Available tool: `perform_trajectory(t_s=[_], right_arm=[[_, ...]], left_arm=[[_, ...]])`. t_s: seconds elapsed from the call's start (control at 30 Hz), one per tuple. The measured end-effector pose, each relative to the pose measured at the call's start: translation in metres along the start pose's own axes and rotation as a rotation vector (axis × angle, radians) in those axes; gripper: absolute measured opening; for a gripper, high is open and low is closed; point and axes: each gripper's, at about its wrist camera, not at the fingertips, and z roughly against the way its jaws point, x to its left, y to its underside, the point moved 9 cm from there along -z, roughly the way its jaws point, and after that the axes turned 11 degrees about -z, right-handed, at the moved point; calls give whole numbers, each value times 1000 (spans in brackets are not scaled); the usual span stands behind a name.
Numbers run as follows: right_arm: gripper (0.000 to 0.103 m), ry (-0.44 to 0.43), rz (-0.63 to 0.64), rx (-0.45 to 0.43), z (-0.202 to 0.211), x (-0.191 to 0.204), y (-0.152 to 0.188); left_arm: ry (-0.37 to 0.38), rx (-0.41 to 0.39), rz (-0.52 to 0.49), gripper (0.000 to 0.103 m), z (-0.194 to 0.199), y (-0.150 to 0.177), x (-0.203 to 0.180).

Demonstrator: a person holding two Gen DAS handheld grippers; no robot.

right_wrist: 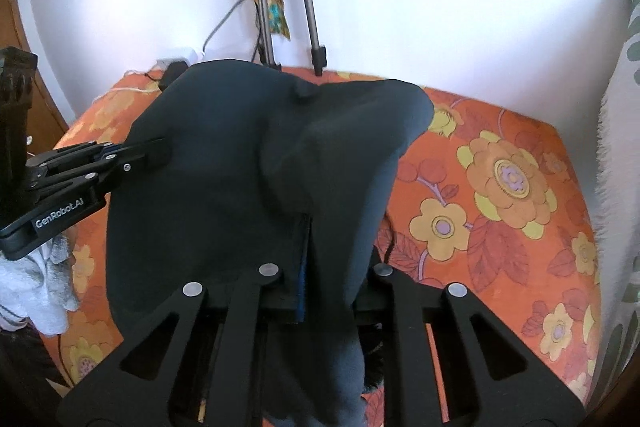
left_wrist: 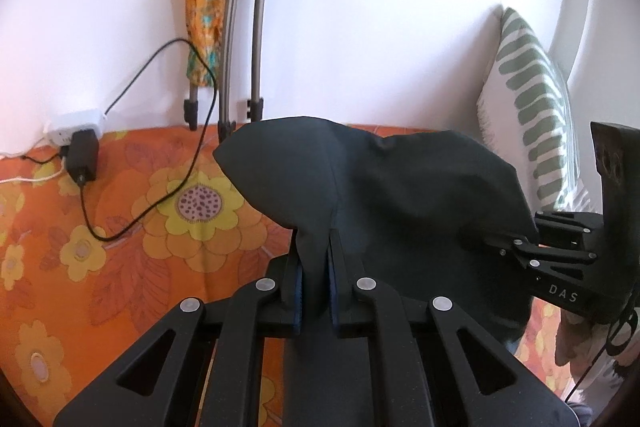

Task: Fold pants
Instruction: 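Lift the folded trousers with both grippers and carry them toward the pillow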

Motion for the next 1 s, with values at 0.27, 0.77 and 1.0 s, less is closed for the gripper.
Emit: perform_trajectory(t_s=[0.27, 0.77, 1.0], right_arm=[[12, 15, 6, -63, 32, 2, -8], [11, 53, -6, -198, 100, -13, -45], [11, 84, -30, -217, 110, -44, -56]], left_arm=[[-7, -52, -37, 8, 25, -20, -13], [12, -176, -113, 8, 64, -72, -58], [47, -185, -131, 8, 45, -92, -83]])
